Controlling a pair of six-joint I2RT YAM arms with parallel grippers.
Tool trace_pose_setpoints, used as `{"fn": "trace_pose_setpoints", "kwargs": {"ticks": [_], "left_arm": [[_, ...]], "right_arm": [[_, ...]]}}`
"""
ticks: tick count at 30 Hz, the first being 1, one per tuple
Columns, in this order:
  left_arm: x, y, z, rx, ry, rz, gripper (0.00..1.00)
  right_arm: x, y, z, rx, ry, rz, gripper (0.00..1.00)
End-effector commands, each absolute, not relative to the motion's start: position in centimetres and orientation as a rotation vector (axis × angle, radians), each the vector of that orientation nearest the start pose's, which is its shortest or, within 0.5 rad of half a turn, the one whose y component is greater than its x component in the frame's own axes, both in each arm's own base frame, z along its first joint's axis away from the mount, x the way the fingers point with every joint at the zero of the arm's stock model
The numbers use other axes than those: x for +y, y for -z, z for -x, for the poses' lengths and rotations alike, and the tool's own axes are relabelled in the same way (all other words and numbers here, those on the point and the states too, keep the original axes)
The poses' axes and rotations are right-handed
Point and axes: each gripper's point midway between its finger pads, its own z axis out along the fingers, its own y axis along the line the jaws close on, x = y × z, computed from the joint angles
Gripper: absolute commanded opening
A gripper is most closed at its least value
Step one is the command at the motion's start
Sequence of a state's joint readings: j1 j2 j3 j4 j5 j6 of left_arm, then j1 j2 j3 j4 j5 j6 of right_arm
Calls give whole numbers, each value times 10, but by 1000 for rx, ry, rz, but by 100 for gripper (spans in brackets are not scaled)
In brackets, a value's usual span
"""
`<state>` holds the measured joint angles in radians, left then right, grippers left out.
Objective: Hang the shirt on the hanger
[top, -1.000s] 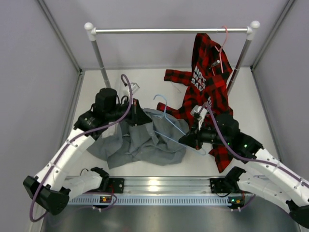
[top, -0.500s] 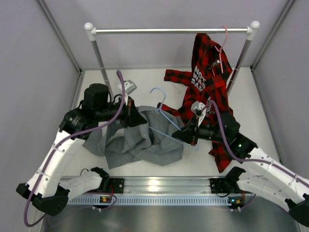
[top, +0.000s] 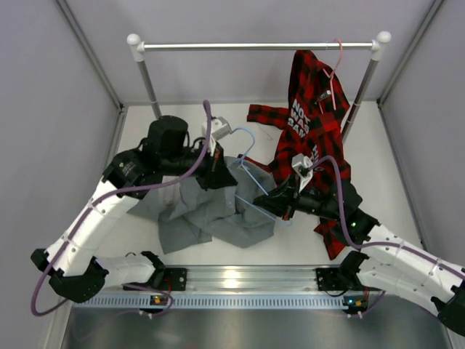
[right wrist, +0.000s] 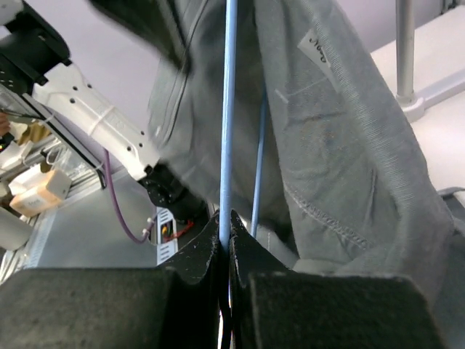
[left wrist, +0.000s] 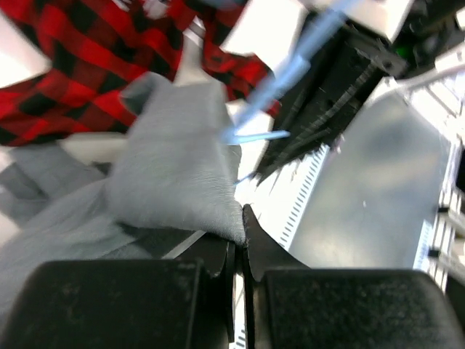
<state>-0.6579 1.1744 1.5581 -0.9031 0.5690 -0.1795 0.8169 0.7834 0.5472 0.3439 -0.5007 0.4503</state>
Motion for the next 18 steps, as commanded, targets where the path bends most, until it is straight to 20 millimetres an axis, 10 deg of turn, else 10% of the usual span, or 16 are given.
{"fn": "trace_pose_setpoints", "kwargs": {"ticks": [1,9,11,14,18], "left_arm": [[-281,-374,-137,1937,1108,-1009,0],[-280,-369,-149,1953,981,-971,4],[-283,-376,-149,1941,997,-987,22],[-288,-399,-147,1852,1020,-1033,79],[-274,-451,-142,1633,975,-1063,89]], "right_arm": [[289,-350,-138,1236,-1389,633,0],[274,-347,-139,1186,-1362,552,0],[274,-350,-134,1155,-1396,552,0],[271,-357,-128,1091,-1438,529,0],[268,-359,-127,1055,-1460,504,0]]}}
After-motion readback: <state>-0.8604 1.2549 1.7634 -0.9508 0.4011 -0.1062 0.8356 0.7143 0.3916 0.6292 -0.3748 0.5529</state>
